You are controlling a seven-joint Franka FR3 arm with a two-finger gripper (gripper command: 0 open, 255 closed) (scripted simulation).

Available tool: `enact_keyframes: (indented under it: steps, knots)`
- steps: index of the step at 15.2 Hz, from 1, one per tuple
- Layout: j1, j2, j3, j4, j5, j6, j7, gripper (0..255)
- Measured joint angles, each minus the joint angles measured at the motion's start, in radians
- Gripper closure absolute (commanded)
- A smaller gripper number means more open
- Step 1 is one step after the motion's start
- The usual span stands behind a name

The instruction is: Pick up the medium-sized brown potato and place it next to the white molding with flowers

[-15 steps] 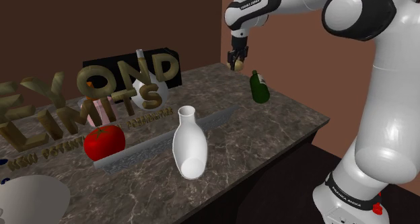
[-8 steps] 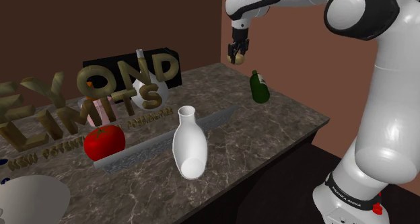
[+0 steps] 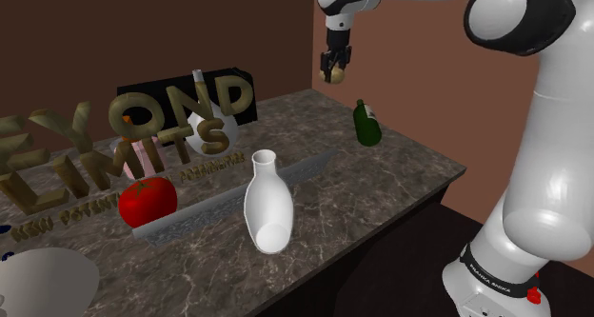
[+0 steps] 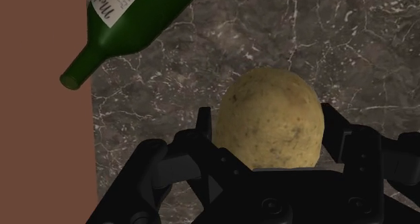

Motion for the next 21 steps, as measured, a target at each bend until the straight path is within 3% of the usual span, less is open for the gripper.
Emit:
enact_keyframes:
  steps: [8, 14, 21]
  knots:
    - [0.112, -0.155, 0.064, -0.197, -0.055, 0.045, 0.179, 255]
    - [0.189, -0.223, 0.131, -0.273, -0.077, 0.051, 0.327, 255]
    - [0.2, -0.238, 0.142, -0.374, -0.082, 0.135, 0.354, 255]
